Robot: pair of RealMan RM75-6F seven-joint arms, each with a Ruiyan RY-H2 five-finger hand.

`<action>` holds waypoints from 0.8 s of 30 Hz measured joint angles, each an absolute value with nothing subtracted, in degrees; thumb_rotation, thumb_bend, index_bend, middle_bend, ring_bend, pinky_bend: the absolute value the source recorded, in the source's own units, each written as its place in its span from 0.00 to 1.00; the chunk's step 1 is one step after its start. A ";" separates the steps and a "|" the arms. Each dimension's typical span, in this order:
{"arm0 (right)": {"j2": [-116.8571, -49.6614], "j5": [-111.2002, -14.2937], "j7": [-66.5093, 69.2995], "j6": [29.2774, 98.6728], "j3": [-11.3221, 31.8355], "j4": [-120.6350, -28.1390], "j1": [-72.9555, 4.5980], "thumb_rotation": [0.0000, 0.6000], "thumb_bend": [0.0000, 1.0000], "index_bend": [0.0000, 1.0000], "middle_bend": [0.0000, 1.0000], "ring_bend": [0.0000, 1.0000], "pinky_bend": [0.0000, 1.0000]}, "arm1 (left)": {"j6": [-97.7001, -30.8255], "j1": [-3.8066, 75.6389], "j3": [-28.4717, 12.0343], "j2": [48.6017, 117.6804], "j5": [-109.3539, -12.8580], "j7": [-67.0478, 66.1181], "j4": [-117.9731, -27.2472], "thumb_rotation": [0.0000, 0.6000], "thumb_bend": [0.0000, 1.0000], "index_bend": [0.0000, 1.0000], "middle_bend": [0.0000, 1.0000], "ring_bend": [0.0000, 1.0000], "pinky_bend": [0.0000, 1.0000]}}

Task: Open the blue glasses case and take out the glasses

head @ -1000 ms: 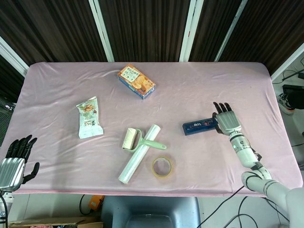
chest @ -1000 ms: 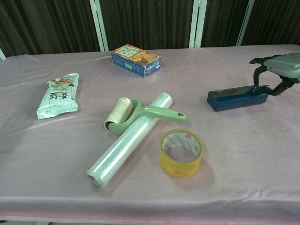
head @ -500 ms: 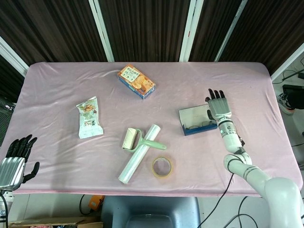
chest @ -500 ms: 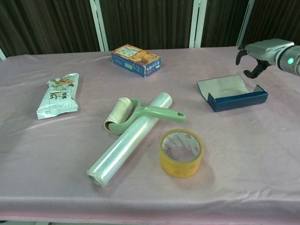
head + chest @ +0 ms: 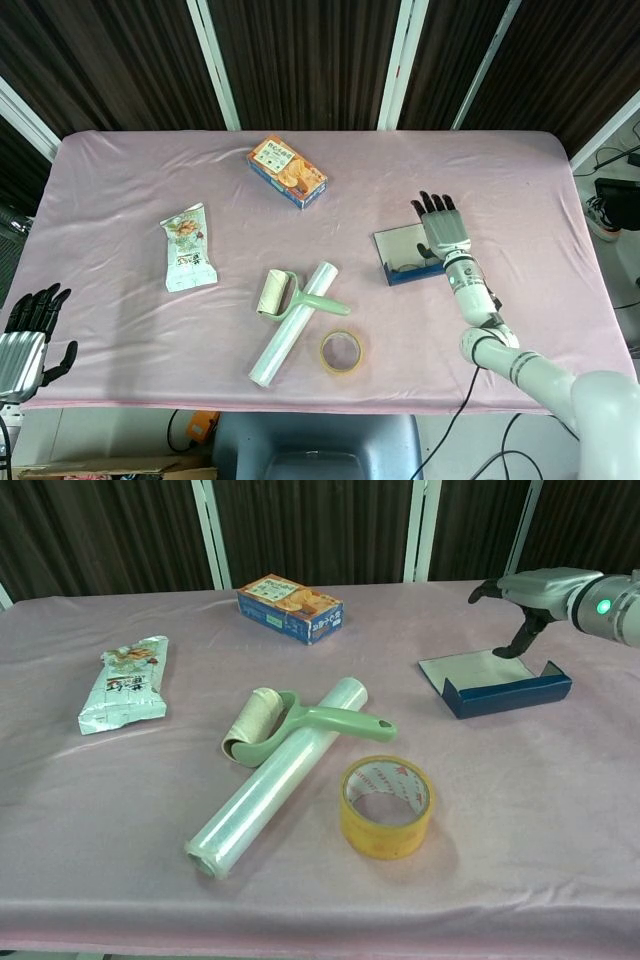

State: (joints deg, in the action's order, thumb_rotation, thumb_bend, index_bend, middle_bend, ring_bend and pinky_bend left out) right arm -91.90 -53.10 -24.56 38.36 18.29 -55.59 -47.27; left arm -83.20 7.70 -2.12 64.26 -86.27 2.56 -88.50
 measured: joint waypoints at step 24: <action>-82.04 -52.62 -28.07 41.43 6.41 -77.44 -43.77 1.00 0.46 0.35 0.00 0.00 0.01 | -83.99 7.43 -2.05 63.92 -87.09 3.39 -88.49 1.00 0.42 0.00 0.00 0.00 0.02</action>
